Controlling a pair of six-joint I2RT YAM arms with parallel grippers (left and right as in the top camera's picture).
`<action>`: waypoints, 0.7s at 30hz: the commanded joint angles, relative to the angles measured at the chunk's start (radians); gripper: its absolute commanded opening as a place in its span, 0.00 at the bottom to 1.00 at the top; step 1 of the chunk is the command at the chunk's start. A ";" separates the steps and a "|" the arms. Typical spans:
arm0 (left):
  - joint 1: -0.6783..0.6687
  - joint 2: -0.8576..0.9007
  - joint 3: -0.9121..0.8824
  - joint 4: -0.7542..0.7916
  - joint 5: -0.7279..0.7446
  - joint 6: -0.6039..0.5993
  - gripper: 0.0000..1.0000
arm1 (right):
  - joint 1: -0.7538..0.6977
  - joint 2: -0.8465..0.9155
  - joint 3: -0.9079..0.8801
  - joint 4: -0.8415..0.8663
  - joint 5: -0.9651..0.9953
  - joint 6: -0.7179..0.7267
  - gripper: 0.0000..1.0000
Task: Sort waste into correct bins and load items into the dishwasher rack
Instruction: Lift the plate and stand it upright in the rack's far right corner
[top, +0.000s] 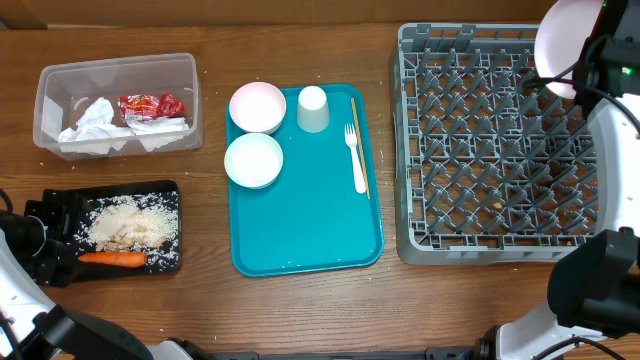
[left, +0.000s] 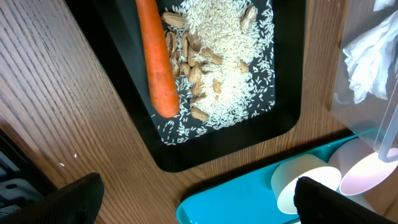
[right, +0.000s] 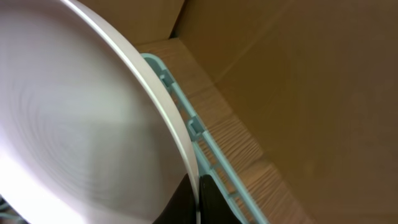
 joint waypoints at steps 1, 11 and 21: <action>0.004 0.005 -0.002 0.000 0.004 -0.013 1.00 | -0.003 -0.005 -0.021 0.051 0.049 -0.132 0.04; 0.004 0.005 -0.002 0.000 0.004 -0.013 1.00 | -0.004 0.060 -0.044 0.075 0.047 -0.131 0.04; 0.004 0.005 -0.002 0.000 0.004 -0.013 1.00 | -0.004 0.088 -0.044 0.076 0.075 -0.132 0.04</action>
